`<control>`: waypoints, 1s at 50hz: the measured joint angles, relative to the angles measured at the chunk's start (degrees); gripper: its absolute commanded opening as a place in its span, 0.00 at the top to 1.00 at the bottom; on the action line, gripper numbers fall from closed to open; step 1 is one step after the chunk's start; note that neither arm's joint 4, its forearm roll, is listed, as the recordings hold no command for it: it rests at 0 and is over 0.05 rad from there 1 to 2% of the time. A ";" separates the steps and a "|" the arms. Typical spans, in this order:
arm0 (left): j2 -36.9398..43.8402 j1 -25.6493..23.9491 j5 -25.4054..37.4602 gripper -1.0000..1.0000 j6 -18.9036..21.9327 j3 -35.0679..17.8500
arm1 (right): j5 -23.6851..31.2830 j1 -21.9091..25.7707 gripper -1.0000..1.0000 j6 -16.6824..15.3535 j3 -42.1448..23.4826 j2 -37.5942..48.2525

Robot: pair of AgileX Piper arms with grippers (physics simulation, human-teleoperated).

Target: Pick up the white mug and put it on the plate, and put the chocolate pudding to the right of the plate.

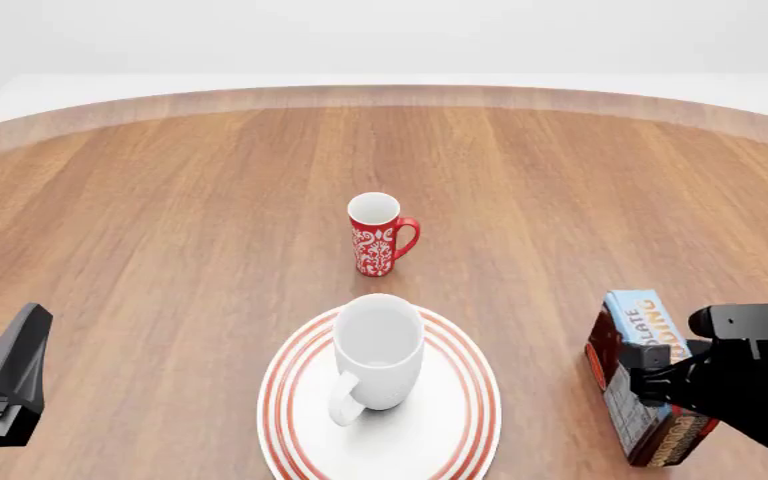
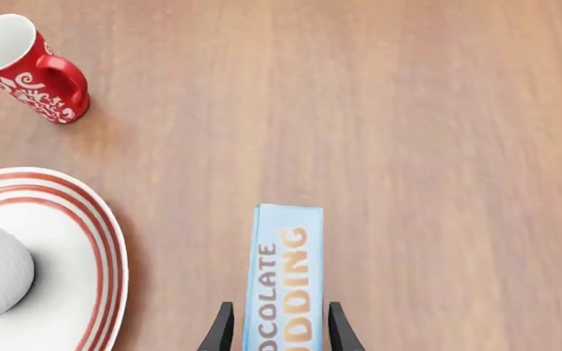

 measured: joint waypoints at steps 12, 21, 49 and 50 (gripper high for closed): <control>0.01 -0.01 0.00 0.00 0.00 0.00 | -0.51 -0.02 0.00 0.91 0.94 1.42; -0.01 -0.01 0.00 0.00 0.00 0.00 | 0.42 -0.01 0.00 1.31 0.44 1.09; -0.01 -0.01 0.00 0.00 0.01 0.00 | 8.79 -0.32 0.00 2.98 -5.32 -5.65; 0.00 -0.01 0.00 0.00 0.01 0.00 | 9.12 -0.33 0.00 3.09 -5.62 -5.90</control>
